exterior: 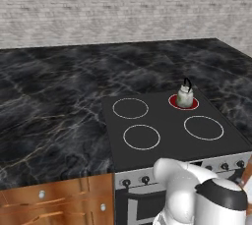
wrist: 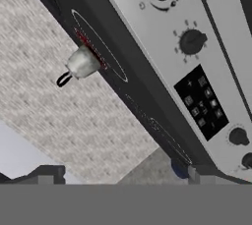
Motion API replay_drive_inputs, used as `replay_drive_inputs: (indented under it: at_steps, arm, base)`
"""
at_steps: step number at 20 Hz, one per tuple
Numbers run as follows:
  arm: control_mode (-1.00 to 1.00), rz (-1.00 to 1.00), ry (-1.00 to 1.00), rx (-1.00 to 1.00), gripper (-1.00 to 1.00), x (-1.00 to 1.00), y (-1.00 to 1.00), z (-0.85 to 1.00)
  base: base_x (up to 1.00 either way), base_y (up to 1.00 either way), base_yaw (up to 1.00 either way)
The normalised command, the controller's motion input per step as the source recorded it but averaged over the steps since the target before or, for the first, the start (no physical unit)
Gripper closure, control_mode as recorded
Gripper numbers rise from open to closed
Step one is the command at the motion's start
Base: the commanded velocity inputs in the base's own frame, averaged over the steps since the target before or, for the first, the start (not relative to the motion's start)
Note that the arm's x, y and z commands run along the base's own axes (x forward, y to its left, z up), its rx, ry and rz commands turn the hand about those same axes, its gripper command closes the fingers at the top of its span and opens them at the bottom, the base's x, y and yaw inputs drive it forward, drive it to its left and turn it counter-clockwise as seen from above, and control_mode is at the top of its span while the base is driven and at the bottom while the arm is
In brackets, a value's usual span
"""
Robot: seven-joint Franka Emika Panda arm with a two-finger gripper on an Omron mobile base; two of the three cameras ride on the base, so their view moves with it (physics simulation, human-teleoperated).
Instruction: The kettle is done boiling. Turn off the stove, then wait for 300 timesteps before moving the kettle to the dining table.
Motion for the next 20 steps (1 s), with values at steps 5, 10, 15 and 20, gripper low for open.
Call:
replay_drive_inputs:
  at_steps: [5,10,15,20]
  arm:
    - [-1.0,-0.09,0.02,0.0,-1.0,0.3,-0.08,-0.15]
    - [-1.0,-0.11,0.04,0.0,-1.0,0.21,0.0,-0.21]
    - [-1.0,-0.11,0.05,0.0,-1.0,0.15,0.0,-0.17]
    - [-1.0,-0.1,0.03,0.0,-1.0,0.11,0.0,-0.1]
  base:
    - [0.0,0.0,0.0]
    - [0.0,0.0,0.0]
    - [0.0,0.0,0.0]
    - [0.0,0.0,0.0]
